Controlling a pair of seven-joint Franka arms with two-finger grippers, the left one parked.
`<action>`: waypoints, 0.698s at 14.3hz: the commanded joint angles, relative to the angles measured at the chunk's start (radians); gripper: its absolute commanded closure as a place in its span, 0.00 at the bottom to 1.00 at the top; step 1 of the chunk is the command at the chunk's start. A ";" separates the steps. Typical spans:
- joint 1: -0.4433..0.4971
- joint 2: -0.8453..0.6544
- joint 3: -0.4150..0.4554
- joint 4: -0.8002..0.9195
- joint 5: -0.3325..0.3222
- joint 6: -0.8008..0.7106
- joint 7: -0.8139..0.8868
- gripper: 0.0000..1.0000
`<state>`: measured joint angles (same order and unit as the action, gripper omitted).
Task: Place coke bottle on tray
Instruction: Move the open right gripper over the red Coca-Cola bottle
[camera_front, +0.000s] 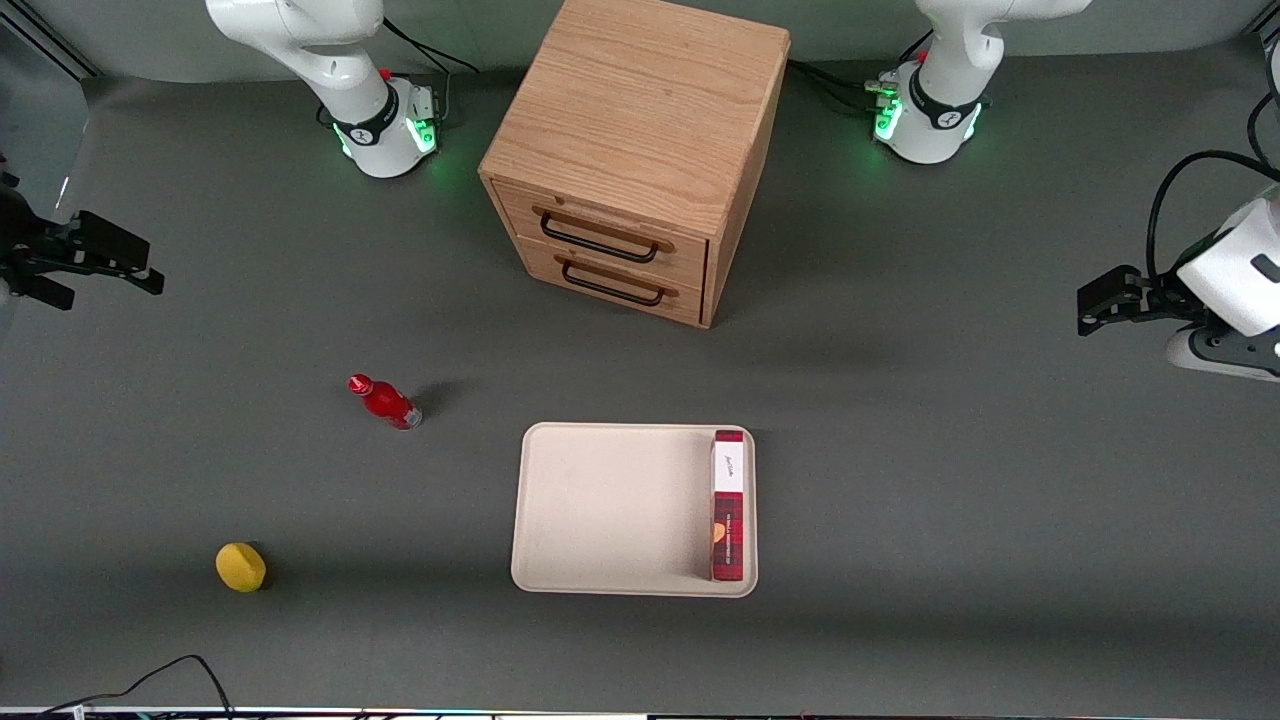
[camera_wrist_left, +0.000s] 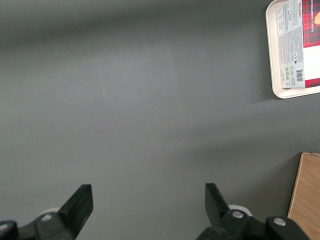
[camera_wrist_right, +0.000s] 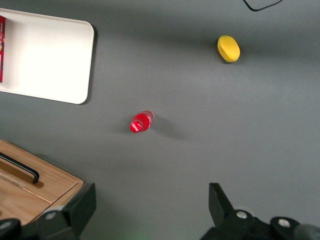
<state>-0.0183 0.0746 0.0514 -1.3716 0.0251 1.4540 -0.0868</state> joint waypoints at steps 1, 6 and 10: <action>0.011 -0.006 0.018 0.000 -0.033 0.002 0.048 0.00; -0.003 -0.009 0.018 -0.001 -0.017 0.002 0.052 0.00; 0.000 -0.021 0.019 -0.085 -0.016 0.081 0.052 0.00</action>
<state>-0.0201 0.0741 0.0677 -1.3853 0.0112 1.4703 -0.0564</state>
